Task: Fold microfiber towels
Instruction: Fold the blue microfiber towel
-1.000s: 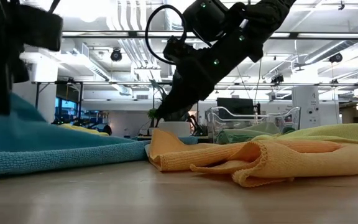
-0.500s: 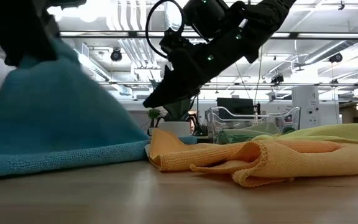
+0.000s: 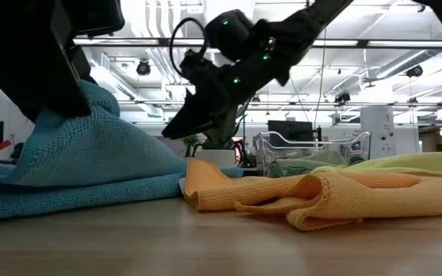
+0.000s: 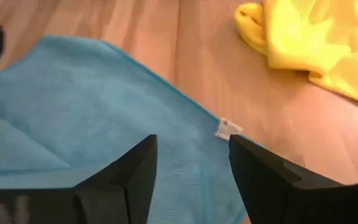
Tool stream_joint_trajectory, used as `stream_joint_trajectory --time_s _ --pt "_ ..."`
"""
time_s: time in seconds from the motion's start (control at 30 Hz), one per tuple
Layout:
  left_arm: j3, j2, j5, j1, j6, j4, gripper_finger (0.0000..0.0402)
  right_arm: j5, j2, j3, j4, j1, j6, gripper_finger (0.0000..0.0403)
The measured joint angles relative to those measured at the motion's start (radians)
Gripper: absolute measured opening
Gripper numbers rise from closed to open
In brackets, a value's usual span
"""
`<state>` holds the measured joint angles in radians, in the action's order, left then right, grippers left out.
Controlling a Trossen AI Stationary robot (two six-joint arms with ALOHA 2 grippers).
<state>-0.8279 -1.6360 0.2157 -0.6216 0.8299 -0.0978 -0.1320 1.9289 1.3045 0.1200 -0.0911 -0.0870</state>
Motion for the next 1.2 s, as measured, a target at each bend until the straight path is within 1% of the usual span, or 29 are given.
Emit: stream_joint_trajectory --time_s 0.1,0.27,0.37,0.43,0.5,0.63,0.7,0.77,0.93,0.97,1.2 --pt "0.002 0.0 0.001 0.0 0.0 0.001 0.0 -0.042 0.054 0.063 -0.054 -0.028 -0.007 0.0182" --pt "0.003 0.0 0.006 0.0 0.002 0.0 0.0 -0.101 0.146 0.156 -0.192 -0.051 -0.031 0.0174" --pt "0.004 0.0 0.01 0.0 0.001 0.0 0.0 -0.172 0.182 0.201 -0.269 -0.059 -0.041 0.0171" --pt "0.004 0.0 0.015 0.0 0.001 0.0 0.0 -0.214 0.196 0.218 -0.29 -0.062 -0.042 0.0171" --pt "0.005 0.0 0.018 0.0 0.002 0.0 0.0 -0.235 0.202 0.225 -0.301 -0.061 -0.046 0.0171" --pt "0.008 0.0 0.025 0.0 0.003 -0.001 0.0 -0.239 0.201 0.225 -0.301 -0.059 -0.067 0.0164" --pt "0.012 0.0 0.026 0.0 0.003 0.0 0.0 -0.238 0.2 0.225 -0.302 -0.06 -0.09 0.0149" --pt "0.015 0.0 0.026 0.0 0.002 0.0 0.0 -0.236 0.2 0.225 -0.302 -0.06 -0.116 0.0123" --pt "0.016 0.0 0.026 0.0 -0.054 0.002 0.0 -0.235 0.195 0.225 -0.302 -0.059 -0.164 0.0032" --pt "0.015 0.0 0.026 0.0 -0.056 0.002 0.0 -0.235 0.193 0.225 -0.302 -0.059 -0.169 0.002" --pt "0.015 0.0 0.025 0.0 -0.011 0.012 0.0 -0.235 0.158 0.224 -0.333 -0.057 -0.169 0.0009"
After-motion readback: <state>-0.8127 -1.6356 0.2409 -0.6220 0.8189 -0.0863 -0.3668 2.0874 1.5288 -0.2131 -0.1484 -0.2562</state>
